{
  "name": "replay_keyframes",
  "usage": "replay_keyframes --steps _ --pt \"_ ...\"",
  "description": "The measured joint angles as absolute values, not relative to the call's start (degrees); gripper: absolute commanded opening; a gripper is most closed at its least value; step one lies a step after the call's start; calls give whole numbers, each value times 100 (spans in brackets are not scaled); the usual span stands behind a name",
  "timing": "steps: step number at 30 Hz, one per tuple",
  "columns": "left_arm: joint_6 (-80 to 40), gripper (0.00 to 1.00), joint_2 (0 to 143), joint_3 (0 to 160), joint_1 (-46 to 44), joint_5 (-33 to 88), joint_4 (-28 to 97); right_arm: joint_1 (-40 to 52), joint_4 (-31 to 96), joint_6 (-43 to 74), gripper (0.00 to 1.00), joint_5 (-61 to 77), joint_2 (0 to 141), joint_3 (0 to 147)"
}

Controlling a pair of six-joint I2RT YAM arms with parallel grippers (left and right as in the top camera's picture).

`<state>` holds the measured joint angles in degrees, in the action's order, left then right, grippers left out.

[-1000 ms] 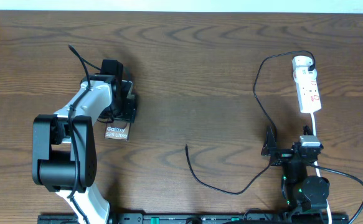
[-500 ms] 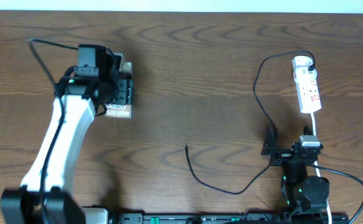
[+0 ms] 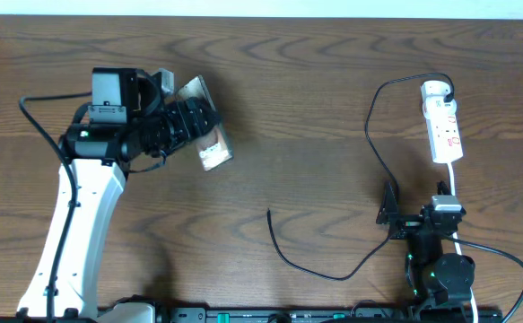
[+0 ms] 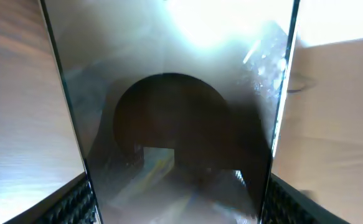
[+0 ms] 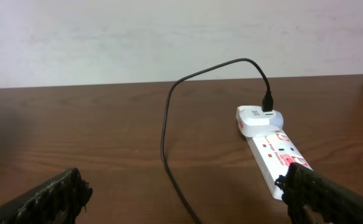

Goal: Plug charger to phone and switch on socket
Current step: 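Lift the phone with the left gripper and raise it upright toward center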

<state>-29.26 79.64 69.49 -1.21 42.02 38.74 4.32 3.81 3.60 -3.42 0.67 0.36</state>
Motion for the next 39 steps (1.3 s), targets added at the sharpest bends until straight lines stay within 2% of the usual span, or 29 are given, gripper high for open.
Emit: replay_keyframes --steps 6,12,19,27,39 --pt "-5022 7 7964 6949 353 5315 3706 432 381 360 99 -342 67 36" --pt "-7255 7 7964 6949 714 5907 3701 432 381 360 99 -342 67 36" --pt "-9404 7 7964 6949 729 6392 3701 432 381 360 99 -342 67 36" --pt "-10637 7 7964 6949 729 6545 3701 432 381 360 99 -342 67 36" --pt "-10816 7 7964 6949 729 6560 3701 432 381 360 99 -342 67 36"
